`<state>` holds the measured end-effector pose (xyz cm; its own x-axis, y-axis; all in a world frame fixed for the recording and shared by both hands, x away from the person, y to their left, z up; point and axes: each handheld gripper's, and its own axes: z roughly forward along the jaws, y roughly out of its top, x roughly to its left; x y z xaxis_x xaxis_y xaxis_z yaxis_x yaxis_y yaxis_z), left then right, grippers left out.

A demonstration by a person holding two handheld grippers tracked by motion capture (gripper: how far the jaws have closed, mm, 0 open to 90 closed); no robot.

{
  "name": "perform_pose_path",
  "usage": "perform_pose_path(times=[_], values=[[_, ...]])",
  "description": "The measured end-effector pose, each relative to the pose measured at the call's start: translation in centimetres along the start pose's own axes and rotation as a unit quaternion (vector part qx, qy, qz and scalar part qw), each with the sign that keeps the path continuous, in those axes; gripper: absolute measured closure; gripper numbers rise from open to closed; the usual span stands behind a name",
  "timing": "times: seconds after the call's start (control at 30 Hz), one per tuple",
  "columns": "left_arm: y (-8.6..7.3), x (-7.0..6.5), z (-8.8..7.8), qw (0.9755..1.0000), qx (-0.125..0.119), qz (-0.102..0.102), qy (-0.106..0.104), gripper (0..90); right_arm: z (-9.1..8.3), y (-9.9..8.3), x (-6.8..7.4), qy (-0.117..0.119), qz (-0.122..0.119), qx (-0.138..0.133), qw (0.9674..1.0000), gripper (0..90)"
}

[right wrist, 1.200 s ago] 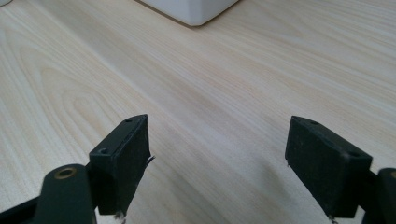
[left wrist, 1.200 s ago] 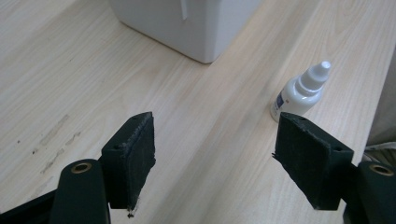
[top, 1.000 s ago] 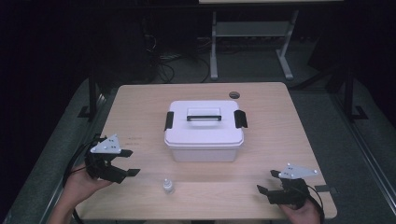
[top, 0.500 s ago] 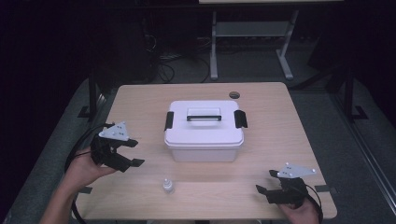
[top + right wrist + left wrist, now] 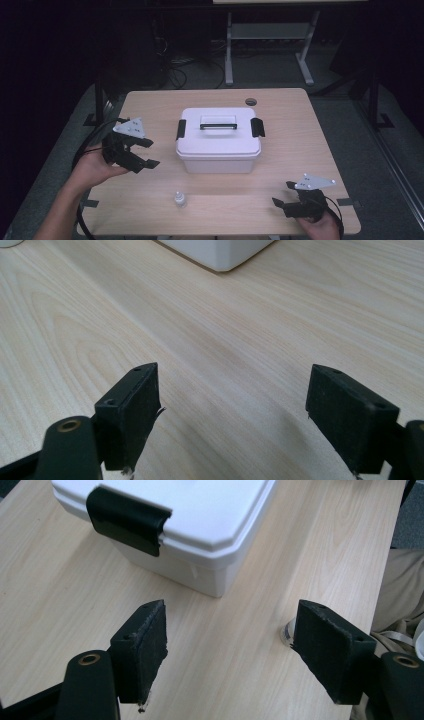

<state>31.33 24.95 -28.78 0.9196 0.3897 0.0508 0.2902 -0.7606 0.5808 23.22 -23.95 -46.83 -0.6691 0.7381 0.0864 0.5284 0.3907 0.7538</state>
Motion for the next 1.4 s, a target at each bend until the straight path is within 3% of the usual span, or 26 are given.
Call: perform_pose_path(times=[0.4, 0.8, 1.4], values=[[2.0, 0.8, -0.3, 0.9999, -0.001, 0.013, -0.002, 29.1, 0.4, 0.2, -0.1, 0.003, 0.001, 0.002, 1.0, 21.1], [5.0, 1.1, -0.4, 0.9993, -0.002, 0.036, -0.002, 29.4, 0.0, 0.0, -0.4, 0.001, 0.01, -0.007, 0.9999, 21.1], [8.8, 2.2, 2.2, 0.9984, 0.013, 0.053, -0.015, 30.0, -0.3, -0.2, -0.6, 0.0, 0.015, -0.009, 0.9999, 21.1]])
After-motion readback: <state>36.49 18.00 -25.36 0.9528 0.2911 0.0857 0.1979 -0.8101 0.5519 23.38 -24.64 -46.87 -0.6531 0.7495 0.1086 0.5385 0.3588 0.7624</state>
